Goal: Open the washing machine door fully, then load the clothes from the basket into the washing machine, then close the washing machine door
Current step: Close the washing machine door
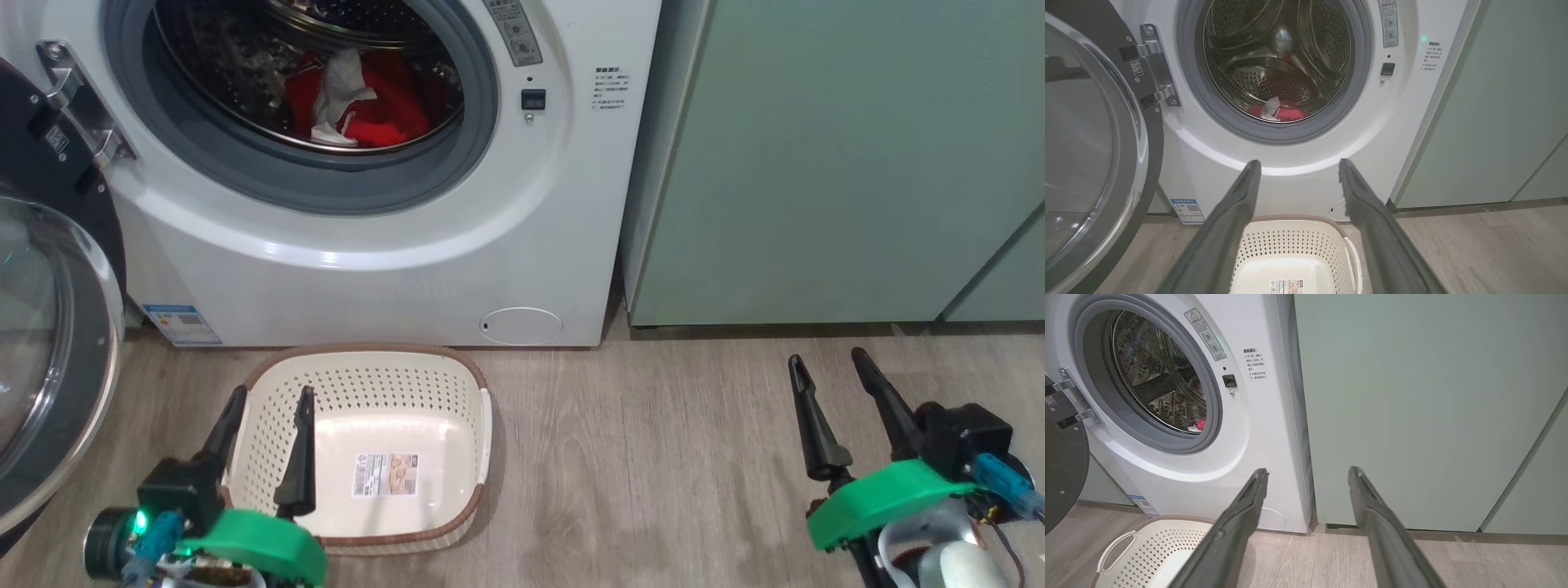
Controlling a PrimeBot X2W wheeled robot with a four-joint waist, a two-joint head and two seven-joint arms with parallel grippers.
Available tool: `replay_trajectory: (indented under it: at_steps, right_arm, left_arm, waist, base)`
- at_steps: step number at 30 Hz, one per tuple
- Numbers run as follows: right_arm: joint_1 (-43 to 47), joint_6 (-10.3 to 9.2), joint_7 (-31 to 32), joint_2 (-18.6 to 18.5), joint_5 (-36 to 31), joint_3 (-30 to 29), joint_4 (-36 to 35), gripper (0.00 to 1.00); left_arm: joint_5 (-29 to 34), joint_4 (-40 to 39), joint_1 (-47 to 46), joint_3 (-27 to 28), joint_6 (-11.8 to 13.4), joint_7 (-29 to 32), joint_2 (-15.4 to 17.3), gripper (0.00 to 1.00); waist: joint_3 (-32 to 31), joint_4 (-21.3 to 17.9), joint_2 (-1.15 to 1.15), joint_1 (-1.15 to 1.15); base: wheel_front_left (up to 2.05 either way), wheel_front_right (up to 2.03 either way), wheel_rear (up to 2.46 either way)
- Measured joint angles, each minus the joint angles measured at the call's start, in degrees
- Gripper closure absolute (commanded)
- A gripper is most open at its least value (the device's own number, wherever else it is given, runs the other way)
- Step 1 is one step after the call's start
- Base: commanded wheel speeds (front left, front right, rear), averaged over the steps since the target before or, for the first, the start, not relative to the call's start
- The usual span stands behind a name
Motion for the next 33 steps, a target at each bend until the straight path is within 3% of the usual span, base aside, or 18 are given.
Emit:
replay_trajectory:
  at_steps: [8,23,33]
  right_arm:
    - [-0.04,0.0,-0.04,0.01,0.01,-0.05,0.01,0.0]
    - [-0.03,0.0,-0.6,0.02,0.1,-0.14,0.23,0.0]
    - [-0.03,0.0,-0.63,0.09,0.52,-0.12,0.43,0.0]
  left_arm:
    - [0.0,-0.12,-0.21,-0.21,0.44,-0.18,0.41,0.0]
    - [-0.75,-0.78,-0.49,-0.52,0.63,-0.15,0.75,0.0]
    - [-1.42,-0.91,-0.49,-0.6,0.69,-0.05,1.11,0.0]
  waist:
    - [0.02,-0.23,0.0,0.02]
    - [0.23,-0.19,0.0,0.0]
    - [0.43,-0.21,0.0,0.0]
  base:
    - [-0.91,0.91,0.0]
    - [-1.75,1.75,0.0]
    - [-0.4,0.4,0.0]
